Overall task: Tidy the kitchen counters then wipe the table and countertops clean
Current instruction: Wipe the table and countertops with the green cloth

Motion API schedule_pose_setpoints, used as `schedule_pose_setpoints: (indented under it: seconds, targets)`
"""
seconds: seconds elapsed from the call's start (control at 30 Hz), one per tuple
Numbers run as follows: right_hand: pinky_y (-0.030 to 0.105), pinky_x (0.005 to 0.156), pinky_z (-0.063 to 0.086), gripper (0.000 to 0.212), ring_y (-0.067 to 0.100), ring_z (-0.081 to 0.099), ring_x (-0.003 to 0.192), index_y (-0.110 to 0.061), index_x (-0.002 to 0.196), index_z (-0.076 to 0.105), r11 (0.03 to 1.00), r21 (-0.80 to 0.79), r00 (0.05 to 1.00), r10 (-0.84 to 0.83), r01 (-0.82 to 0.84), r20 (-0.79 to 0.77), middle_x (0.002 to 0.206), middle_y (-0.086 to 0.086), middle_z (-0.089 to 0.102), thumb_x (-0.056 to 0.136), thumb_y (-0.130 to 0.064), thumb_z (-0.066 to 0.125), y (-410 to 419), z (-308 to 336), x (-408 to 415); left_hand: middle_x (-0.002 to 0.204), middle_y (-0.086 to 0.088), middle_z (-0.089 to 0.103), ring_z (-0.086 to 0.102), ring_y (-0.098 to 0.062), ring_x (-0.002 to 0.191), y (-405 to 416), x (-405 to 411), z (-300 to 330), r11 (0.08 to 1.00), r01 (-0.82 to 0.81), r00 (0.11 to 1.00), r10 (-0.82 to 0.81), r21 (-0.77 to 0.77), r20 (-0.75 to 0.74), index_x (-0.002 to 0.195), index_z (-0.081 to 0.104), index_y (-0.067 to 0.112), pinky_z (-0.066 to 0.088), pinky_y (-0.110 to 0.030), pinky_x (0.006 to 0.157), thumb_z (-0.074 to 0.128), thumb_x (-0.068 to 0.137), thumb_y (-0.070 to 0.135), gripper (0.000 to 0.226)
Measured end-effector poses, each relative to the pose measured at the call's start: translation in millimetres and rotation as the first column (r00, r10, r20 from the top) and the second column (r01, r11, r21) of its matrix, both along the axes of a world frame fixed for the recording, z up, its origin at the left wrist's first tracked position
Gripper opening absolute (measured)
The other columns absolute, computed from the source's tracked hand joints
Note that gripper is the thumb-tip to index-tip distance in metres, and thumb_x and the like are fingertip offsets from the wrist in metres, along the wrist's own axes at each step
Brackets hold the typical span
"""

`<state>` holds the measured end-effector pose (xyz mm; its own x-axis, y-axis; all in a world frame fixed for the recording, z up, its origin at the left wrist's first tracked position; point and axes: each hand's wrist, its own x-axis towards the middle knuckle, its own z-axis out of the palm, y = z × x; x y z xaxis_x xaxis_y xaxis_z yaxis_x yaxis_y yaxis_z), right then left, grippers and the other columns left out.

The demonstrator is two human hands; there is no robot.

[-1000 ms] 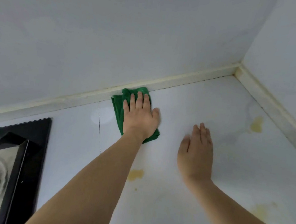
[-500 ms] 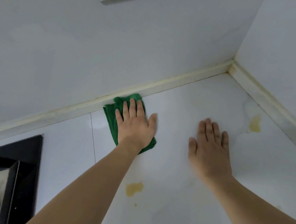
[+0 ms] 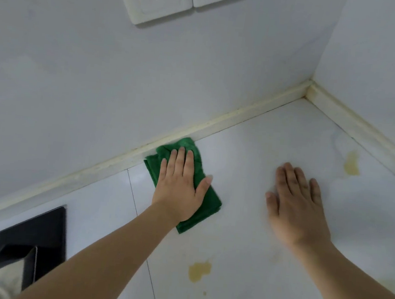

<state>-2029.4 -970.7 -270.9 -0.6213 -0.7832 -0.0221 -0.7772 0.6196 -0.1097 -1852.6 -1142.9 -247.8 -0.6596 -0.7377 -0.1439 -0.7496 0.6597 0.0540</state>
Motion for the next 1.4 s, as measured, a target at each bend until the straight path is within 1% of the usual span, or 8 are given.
schedule_pose_setpoints:
  seconds: [0.3,0.43,0.57,0.83,1.03,1.2,1.3,1.4]
  targets:
    - [0.047,0.118,0.015,0.069,0.026,0.028,0.144,-0.005,0.148,0.033,0.999,-0.038,1.000,-0.011,0.010,-0.028,0.155,0.010,0.030,0.092,-0.042,0.016,1,-3,1,0.162,-0.011,-0.017,-0.020,-0.025,0.149,4,-17,0,1.000,0.022,0.999,-0.021,-0.020,0.045,0.154,-0.014,0.010,-0.010,-0.045,0.121,0.001,0.096,0.065,0.081]
    - [0.044,0.116,0.011,0.066,0.027,0.032,0.142,-0.004,0.147,0.035,0.999,-0.038,0.999,-0.015,0.014,-0.043,0.154,0.011,0.034,0.093,-0.040,0.020,1,-3,1,0.163,-0.011,-0.016,-0.018,-0.025,0.149,3,-54,-1,0.996,0.088,0.996,-0.087,-0.026,0.023,0.155,-0.012,0.009,-0.009,-0.045,0.122,0.002,0.096,0.064,0.081]
    - [0.042,0.117,0.006,0.067,0.024,0.024,0.145,-0.008,0.150,0.028,1.000,-0.026,0.999,-0.006,0.005,-0.044,0.157,0.007,0.026,0.094,-0.043,0.016,2,-4,-1,0.163,-0.011,-0.015,-0.018,-0.025,0.149,3,-73,-2,0.995,0.098,0.995,-0.098,-0.020,0.024,0.155,-0.011,0.009,-0.008,-0.046,0.122,0.001,0.096,0.064,0.082]
    - [0.041,0.119,0.003,0.070,0.021,0.015,0.148,-0.010,0.152,0.021,0.999,-0.034,1.000,0.001,-0.001,-0.019,0.160,0.005,0.017,0.092,-0.045,0.009,3,-4,-2,0.163,-0.010,-0.014,-0.018,-0.024,0.149,3,-72,-4,0.995,0.094,0.996,-0.094,-0.012,0.001,0.155,-0.010,0.009,-0.008,-0.045,0.122,0.003,0.096,0.064,0.082]
    - [0.043,0.119,0.007,0.069,0.022,0.019,0.147,-0.008,0.151,0.024,0.999,-0.045,0.999,-0.011,0.009,-0.030,0.159,0.006,0.021,0.093,-0.043,0.011,3,-5,0,0.163,-0.010,-0.015,-0.018,-0.024,0.149,3,-73,-6,0.995,0.095,0.996,-0.095,-0.018,0.001,0.155,-0.011,0.009,-0.009,-0.045,0.121,0.005,0.096,0.063,0.082]
    - [0.044,0.119,0.007,0.067,0.021,0.016,0.148,-0.008,0.152,0.020,0.999,-0.039,1.000,-0.008,0.006,-0.029,0.160,0.006,0.018,0.094,-0.043,0.011,2,-5,0,0.163,-0.011,-0.015,-0.019,-0.025,0.149,5,-76,-5,0.997,0.076,0.997,-0.076,-0.017,-0.005,0.155,-0.011,0.008,-0.010,-0.045,0.121,0.005,0.096,0.063,0.081]
    - [0.044,0.117,0.008,0.066,0.024,0.022,0.146,-0.006,0.150,0.025,0.999,-0.041,0.999,-0.008,0.007,-0.035,0.158,0.008,0.024,0.096,-0.041,0.015,3,-5,0,0.163,-0.011,-0.016,-0.019,-0.026,0.149,8,-87,-5,0.997,0.070,0.998,-0.070,-0.011,-0.003,0.155,-0.011,0.008,-0.010,-0.046,0.121,0.006,0.096,0.063,0.082]
    - [0.044,0.118,0.007,0.065,0.023,0.019,0.147,-0.007,0.151,0.024,0.999,-0.046,0.999,-0.006,0.004,-0.034,0.158,0.008,0.022,0.096,-0.042,0.014,3,-5,0,0.163,-0.012,-0.014,-0.017,-0.026,0.149,11,-108,-4,0.996,0.087,0.996,-0.087,-0.009,-0.019,0.155,-0.010,0.007,-0.009,-0.046,0.121,0.008,0.097,0.062,0.081]
